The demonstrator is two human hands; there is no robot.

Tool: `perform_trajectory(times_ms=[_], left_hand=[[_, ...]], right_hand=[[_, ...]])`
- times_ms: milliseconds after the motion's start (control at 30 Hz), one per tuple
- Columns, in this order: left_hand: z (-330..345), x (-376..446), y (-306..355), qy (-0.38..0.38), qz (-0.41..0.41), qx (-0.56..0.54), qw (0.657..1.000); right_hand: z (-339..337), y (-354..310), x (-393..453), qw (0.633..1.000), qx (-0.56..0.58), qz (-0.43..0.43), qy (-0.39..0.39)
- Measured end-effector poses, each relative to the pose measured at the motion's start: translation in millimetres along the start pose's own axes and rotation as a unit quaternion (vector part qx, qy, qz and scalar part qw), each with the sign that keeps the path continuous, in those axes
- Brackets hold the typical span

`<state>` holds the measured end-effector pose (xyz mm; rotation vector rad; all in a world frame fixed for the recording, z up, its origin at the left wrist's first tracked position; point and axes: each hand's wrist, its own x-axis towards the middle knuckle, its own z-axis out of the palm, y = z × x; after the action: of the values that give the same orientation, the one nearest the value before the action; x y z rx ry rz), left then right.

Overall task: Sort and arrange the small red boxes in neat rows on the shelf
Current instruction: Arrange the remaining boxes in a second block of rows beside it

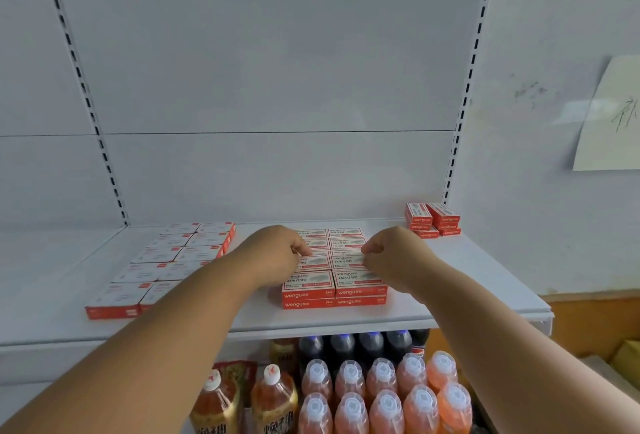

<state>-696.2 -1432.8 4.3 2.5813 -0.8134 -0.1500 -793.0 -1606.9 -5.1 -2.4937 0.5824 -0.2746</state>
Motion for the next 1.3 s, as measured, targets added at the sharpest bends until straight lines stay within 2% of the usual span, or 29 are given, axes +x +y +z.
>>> perform_trajectory(times_ms=[167, 367, 500, 567, 733, 833, 933, 1100, 1200, 1300], left_hand=[[-1.0, 9.4, 19.8, 0.079, 0.050, 0.058, 0.994], [15.1, 35.7, 79.6, -0.005, 0.100, 0.022, 0.995], [30.8, 69.7, 124.4, 0.007, 0.089, 0.018, 0.996], [41.1, 90.8, 145.1, 0.016, 0.063, 0.019, 0.998], [66.8, 135.3, 186.4, 0.008, -0.018, 0.045, 0.999], [78.0, 148.0, 198.1, -0.007, -0.060, 0.066, 0.996], [82.7, 152.5, 201.8, -0.004, -0.099, 0.039, 0.994], [84.5, 150.4, 194.3, 0.028, -0.151, -0.066, 0.986], [76.7, 143.4, 183.3, 0.082, -0.148, -0.148, 0.974], [57.5, 129.8, 165.9, 0.119, -0.128, -0.153, 0.973]], right_hand=[[-4.9, 17.5, 11.0, 0.999, 0.008, -0.029, 0.042], [-36.8, 60.0, 37.9, 0.989, 0.032, -0.040, 0.142], [-67.5, 98.5, 66.5, 0.985, 0.016, -0.026, 0.170], [-80.4, 115.7, 83.2, 0.987, -0.007, -0.015, 0.161], [-89.3, 140.2, 115.6, 0.994, -0.078, 0.011, 0.074], [-88.7, 151.8, 128.7, 0.997, -0.059, -0.003, 0.053], [-91.8, 160.1, 134.6, 0.998, -0.052, -0.015, 0.045], [-96.8, 166.5, 135.4, 0.997, 0.065, -0.036, 0.002], [-101.5, 165.5, 132.6, 0.991, 0.125, -0.051, 0.019], [-104.2, 156.4, 128.1, 0.978, 0.192, -0.066, 0.045]])
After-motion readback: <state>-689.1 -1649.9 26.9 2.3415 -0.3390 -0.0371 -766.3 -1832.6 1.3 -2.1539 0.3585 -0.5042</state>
